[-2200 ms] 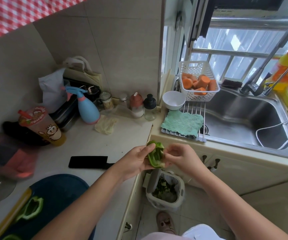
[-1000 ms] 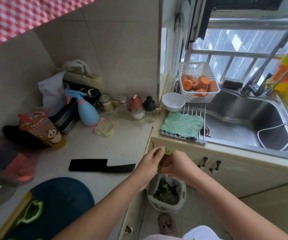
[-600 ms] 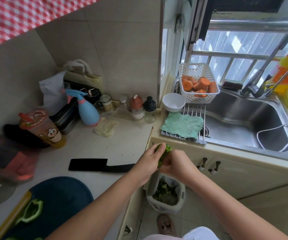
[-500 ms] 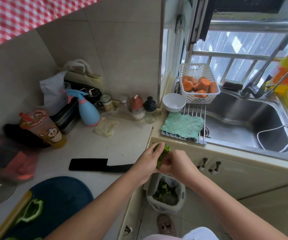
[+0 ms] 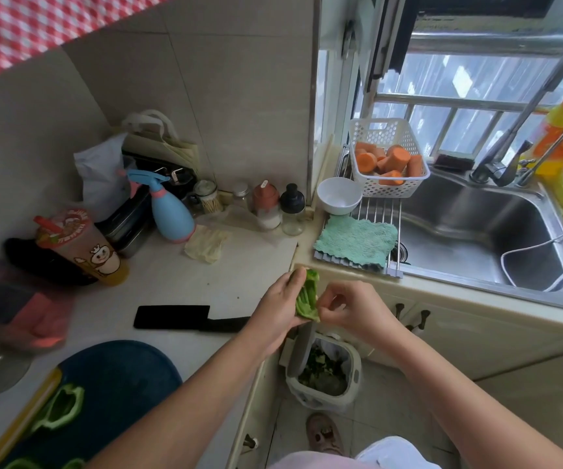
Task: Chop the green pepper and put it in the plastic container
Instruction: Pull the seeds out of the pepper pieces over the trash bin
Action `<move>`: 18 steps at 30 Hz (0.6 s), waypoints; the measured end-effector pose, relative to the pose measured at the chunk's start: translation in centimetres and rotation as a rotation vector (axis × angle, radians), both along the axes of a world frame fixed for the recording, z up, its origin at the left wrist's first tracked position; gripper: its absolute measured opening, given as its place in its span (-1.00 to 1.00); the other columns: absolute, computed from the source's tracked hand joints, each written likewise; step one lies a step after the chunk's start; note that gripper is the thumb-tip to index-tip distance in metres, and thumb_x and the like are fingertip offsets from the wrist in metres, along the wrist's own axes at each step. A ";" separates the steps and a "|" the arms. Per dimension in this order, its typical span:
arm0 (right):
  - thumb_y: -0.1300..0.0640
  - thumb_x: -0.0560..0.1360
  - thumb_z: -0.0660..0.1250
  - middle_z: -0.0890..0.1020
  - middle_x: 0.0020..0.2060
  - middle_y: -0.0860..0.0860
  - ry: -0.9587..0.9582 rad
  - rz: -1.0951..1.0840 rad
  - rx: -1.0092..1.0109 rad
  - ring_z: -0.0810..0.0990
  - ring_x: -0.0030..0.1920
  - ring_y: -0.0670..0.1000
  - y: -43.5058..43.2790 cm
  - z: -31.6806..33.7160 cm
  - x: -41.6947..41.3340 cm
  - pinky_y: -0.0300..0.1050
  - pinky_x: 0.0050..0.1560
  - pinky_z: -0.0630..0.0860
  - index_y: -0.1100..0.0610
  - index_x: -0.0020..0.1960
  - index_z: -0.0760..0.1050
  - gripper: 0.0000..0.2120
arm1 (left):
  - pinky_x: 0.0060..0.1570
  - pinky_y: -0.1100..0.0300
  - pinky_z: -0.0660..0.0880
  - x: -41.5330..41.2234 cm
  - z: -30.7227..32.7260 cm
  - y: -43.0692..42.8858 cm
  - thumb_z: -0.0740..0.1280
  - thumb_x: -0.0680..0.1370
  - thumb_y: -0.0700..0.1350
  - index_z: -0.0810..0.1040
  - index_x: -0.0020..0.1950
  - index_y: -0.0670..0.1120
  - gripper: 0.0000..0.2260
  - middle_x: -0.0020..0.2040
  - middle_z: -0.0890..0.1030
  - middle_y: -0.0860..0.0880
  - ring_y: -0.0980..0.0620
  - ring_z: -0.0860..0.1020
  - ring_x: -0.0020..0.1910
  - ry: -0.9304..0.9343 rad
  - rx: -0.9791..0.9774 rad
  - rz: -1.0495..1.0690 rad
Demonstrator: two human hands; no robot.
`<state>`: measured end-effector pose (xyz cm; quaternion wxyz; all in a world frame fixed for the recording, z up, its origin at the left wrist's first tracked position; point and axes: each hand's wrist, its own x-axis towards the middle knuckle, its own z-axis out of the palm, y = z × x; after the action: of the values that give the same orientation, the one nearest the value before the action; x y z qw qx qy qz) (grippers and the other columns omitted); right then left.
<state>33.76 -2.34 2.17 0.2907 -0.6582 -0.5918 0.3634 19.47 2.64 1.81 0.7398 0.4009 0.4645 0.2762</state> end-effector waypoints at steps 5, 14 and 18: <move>0.27 0.34 0.41 0.67 -0.25 0.00 -0.106 0.134 0.100 0.63 -0.21 -0.09 -0.3 0.4 0.3 -0.09 -0.16 0.58 -0.05 -0.35 0.44 -0.73 | 0.12 -0.09 0.52 0.1 0.0 0.4 0.17 0.59 0.06 0.49 0.13 -0.06 -0.75 0.12 0.57 -0.18 -0.10 0.57 0.11 -0.024 -0.031 -0.001; 0.34 0.36 0.44 0.66 -0.28 0.05 0.122 -0.095 0.125 0.65 -0.26 -0.02 -0.4 0.7 0.4 -0.07 -0.14 0.64 0.18 -0.25 0.52 -0.87 | 0.09 -0.20 0.50 0.3 0.1 1.2 0.19 0.59 0.04 0.48 0.15 -0.19 -0.68 0.10 0.54 -0.29 -0.20 0.56 0.08 -0.130 -0.160 0.105; 0.31 0.37 0.46 0.66 -0.26 -0.03 0.006 -0.117 0.046 0.64 -0.24 -0.09 -0.6 -0.3 1.4 -0.10 -0.09 0.62 0.08 -0.19 0.57 -0.84 | 0.01 -0.14 0.53 0.0 0.1 1.6 0.18 0.59 0.04 0.42 0.25 -0.25 -0.60 0.13 0.52 -0.31 -0.22 0.56 0.05 -0.182 -0.235 0.179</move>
<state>35.12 -2.90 1.89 0.3282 -0.6837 -0.5596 0.3342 19.49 4.21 1.90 0.7931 0.2417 0.4585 0.3200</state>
